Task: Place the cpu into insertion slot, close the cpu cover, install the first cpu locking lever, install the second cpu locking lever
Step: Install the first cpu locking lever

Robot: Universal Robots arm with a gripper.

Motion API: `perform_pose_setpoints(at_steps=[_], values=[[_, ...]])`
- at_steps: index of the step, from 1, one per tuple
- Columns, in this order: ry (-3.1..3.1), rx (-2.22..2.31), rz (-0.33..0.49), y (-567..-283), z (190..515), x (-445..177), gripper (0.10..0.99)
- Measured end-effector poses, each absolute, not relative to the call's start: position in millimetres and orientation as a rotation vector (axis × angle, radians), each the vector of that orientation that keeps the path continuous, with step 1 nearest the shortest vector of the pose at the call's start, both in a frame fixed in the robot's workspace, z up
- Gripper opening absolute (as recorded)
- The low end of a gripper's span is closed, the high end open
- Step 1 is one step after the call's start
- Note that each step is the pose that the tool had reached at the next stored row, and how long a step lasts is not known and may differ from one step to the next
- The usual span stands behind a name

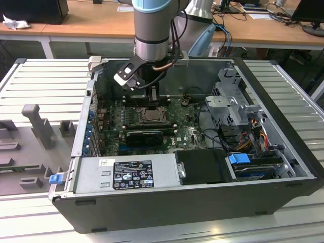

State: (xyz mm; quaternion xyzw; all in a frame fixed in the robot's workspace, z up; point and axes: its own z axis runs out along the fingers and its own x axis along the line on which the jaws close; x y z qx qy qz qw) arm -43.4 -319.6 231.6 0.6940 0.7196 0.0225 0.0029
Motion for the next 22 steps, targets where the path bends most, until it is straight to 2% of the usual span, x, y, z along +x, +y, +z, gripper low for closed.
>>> perform_pose_setpoints(at_steps=[22], values=[[2.257,2.176,0.070,-320,249,-43,0.106]])
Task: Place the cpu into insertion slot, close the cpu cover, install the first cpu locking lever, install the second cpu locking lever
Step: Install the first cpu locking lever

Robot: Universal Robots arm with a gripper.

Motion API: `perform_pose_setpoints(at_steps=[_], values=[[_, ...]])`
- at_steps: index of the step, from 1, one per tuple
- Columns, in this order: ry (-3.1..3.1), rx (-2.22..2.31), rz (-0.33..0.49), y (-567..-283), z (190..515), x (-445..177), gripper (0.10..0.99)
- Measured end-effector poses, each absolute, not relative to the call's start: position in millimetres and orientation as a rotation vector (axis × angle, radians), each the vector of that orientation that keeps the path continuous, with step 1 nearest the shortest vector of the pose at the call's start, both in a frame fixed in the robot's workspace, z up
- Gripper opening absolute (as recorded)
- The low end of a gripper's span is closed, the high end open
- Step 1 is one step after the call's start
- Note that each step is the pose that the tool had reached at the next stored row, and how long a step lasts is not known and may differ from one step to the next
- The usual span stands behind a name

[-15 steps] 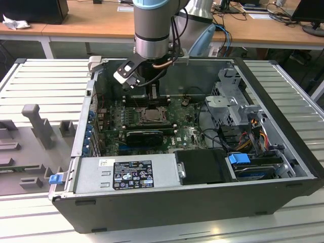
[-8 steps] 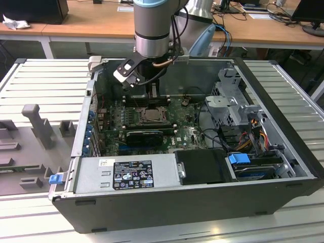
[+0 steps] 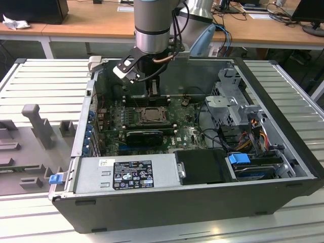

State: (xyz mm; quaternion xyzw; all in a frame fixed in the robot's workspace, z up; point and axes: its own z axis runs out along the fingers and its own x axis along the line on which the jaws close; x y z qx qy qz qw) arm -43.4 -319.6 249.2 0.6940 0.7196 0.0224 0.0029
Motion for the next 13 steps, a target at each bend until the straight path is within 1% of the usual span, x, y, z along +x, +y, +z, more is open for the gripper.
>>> perform_pose_setpoints(at_steps=[13], values=[[2.425,1.991,0.070,-319.6,249.7,-43.4,0.106]])
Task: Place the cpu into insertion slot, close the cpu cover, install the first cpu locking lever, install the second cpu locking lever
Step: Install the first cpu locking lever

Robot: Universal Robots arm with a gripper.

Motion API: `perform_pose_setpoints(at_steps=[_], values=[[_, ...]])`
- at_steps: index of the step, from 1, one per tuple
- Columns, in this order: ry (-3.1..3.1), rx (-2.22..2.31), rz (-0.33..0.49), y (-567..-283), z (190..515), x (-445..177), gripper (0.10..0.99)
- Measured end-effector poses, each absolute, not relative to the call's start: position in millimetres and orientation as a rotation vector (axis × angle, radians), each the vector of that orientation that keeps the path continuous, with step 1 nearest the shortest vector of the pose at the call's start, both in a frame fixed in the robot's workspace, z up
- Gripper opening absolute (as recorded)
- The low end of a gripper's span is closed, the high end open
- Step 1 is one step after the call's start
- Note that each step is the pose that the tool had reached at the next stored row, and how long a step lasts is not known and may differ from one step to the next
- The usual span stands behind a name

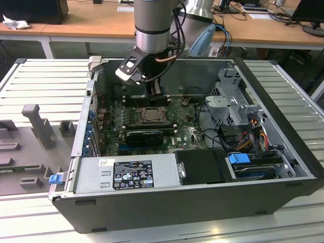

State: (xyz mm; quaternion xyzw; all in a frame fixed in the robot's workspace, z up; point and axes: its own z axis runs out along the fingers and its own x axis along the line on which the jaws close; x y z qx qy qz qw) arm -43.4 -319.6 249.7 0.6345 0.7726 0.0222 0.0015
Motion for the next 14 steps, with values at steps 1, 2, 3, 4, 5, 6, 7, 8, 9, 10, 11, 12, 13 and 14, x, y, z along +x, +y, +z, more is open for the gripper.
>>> perform_pose_setpoints(at_steps=[1,2,3,4,5,6,7,8,9,10,11,12,13,14], values=[[2.436,1.979,0.070,-319.6,249.7,-43.4,0.106],[2.440,1.973,0.070,-319.6,249.7,-43.4,0.106],[2.445,1.967,0.070,-319.6,249.7,-43.4,0.106],[2.451,1.960,0.070,-319.6,249.7,-43.4,0.106],[2.456,1.954,0.070,-319.6,249.7,-43.4,0.106],[2.459,1.950,0.070,-319.6,249.7,-43.4,0.106],[2.463,1.945,0.070,-319.6,249.7,-43.4,0.106],[2.468,1.939,0.070,-319.6,249.7,-43.4,0.106],[2.472,1.935,0.070,-319.6,249.7,-43.4,0.106],[2.476,1.930,0.070,-319.6,249.7,-43.4,0.106],[2.481,1.923,0.070,-319.6,249.7,-43.4,0.106],[2.485,1.918,0.070,-319.6,249.7,-43.4,0.106],[2.493,1.908,0.070,-319.6,249.7,-43.4,0.106],[2.501,1.898,0.070,-319.6,249.7,-43.4,0.106]])
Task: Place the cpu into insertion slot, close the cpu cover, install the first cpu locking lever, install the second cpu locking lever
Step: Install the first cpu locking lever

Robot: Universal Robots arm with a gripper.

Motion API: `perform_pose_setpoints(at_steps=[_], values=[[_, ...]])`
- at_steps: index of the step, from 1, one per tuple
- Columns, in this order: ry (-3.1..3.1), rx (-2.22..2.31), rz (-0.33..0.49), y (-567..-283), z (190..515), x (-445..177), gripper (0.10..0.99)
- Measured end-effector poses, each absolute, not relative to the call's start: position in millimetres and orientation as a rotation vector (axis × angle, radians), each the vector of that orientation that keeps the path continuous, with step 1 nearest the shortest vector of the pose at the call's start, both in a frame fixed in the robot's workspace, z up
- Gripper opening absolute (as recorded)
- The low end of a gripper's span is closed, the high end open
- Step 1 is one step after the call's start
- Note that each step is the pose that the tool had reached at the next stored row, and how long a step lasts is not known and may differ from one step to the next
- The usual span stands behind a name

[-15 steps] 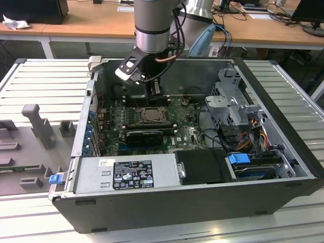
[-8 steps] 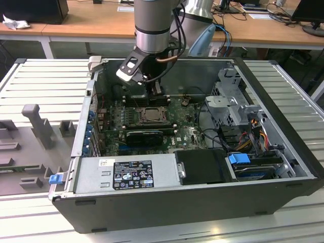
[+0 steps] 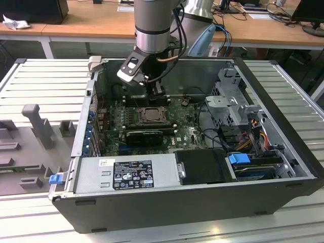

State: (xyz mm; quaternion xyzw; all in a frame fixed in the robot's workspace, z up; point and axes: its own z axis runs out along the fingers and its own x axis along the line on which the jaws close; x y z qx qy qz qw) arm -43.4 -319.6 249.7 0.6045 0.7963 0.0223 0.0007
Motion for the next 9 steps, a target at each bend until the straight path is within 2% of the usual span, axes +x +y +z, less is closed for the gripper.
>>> perform_pose_setpoints(at_steps=[9], values=[[2.548,1.836,0.070,-319.6,249.7,-43.4,0.106]])
